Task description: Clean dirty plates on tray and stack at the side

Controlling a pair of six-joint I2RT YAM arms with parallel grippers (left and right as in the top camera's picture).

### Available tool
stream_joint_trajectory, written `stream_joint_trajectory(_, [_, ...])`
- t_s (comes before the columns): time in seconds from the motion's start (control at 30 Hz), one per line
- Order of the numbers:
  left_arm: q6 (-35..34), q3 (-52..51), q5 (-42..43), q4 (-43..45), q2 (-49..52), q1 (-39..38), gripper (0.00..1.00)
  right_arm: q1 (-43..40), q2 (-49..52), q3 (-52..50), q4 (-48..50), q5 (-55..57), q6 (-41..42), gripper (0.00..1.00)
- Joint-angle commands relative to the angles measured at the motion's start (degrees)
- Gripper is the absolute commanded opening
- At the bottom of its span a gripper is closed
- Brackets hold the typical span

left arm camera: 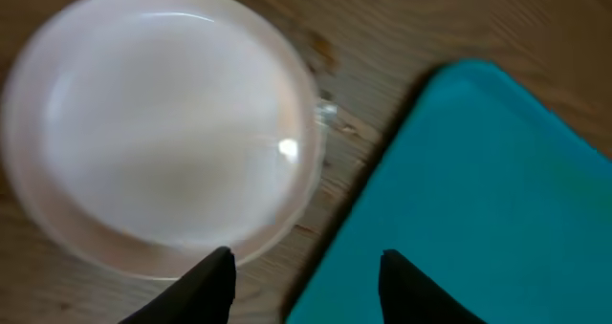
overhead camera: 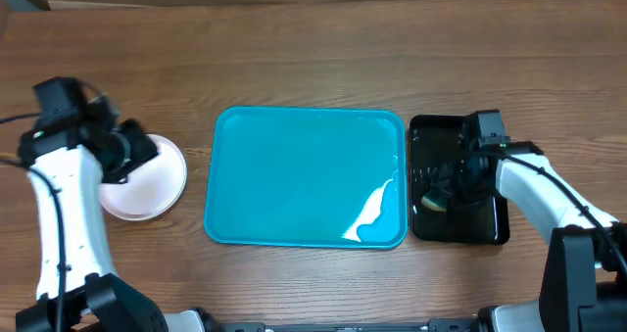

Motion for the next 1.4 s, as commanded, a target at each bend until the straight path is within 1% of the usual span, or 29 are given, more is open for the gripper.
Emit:
stream_joint_trajectory(0.0, [4.5, -0.5, 4.7, -1.1, 0.1, -6.0, 0.56, 0.2, 0.2, 7.6, -1.5, -2.8, -6.5, 0.04])
stream_joint_trajectory(0.07, [4.5, -0.5, 4.7, -1.8, 0.1, -9.5, 0.57, 0.5, 0.2, 9.6, -1.9, -3.5, -8.3, 0.04])
stream_joint_trajectory(0.13, [4.5, -0.5, 4.6, -2.2, 0.1, -12.4, 0.59, 0.7, 0.2, 9.6, -1.3, -3.3, -8.4, 0.04])
stream_joint_trajectory(0.37, [4.5, -0.5, 4.0, -1.8, 0.1, -19.1, 0.62, 0.7, 1.5, 3.8, 3.3, -1.9, -7.9, 0.04])
stream_joint_trajectory(0.43, [4.5, -0.5, 4.1, -1.7, 0.1, -20.1, 0.59, 0.7, 2.0, 1.1, 5.8, -0.6, -8.0, 0.04])
stream_joint_trajectory(0.63, [4.4, -0.5, 4.1, -2.1, 0.1, -20.6, 0.59, 0.7, 4.7, -5.6, 13.1, 0.3, -8.0, 0.04])
stream_joint_trajectory(0.77, [4.4, -0.5, 4.2, -2.5, 0.1, -20.6, 0.59, 0.7, 5.4, -5.1, 13.5, 0.0, -8.0, 0.04])
stream_joint_trajectory(0.8, [4.4, -0.5, 4.3, -2.5, 0.1, -20.6, 0.61, 0.6, 5.4, -4.2, 12.7, -0.1, -8.0, 0.04])
stream_joint_trajectory(0.87, [4.5, -0.5, 4.2, -2.5, 0.1, -20.6, 0.61, 0.5, 4.9, -1.1, 9.7, -0.4, -8.0, 0.04])
stream_joint_trajectory(0.9, [4.5, -0.5, 4.3, -2.5, 0.1, -20.6, 0.61, 0.5, 4.6, 1.1, 7.3, -0.3, -8.0, 0.07])
stream_joint_trajectory(0.93, [4.5, -0.5, 4.3, -2.5, 0.1, -20.6, 0.61, 0.5, 4.4, 2.8, 5.6, -0.3, -8.0, 0.15])
stream_joint_trajectory(0.97, [4.5, -0.5, 4.2, -2.5, 0.1, -20.6, 0.61, 0.5, 4.0, 5.3, 2.7, -0.3, -8.0, 0.25])
stream_joint_trajectory(1.03, [4.5, -0.5, 4.2, -2.5, 0.1, -20.6, 0.61, 0.5, 3.7, 9.4, -2.0, -0.3, -8.0, 0.53])
stream_joint_trajectory(1.13, [4.4, -0.5, 4.3, -2.6, 0.1, -20.6, 0.61, 0.5, 3.6, 15.0, -7.5, -0.2, -8.0, 0.72])
stream_joint_trajectory(1.2, [4.4, -0.5, 4.3, -2.5, 0.1, -20.6, 0.62, 0.5, 3.3, 18.3, -10.2, 0.3, -8.0, 0.78])
stream_joint_trajectory(1.27, [4.5, -0.5, 4.3, -2.5, 0.1, -20.6, 0.62, 0.5, 2.8, 20.9, -12.4, 1.6, -8.0, 0.79])
stream_joint_trajectory(1.33, [4.5, -0.5, 4.3, -2.5, 0.1, -20.6, 0.63, 0.5, 1.7, 22.7, -14.1, 2.3, -8.0, 0.77])
stream_joint_trajectory(1.37, [5.8, -0.5, 4.3, -2.4, 0.1, -20.6, 0.63, 0.5, 0.9, 23.1, -14.3, 2.3, -8.0, 0.77])
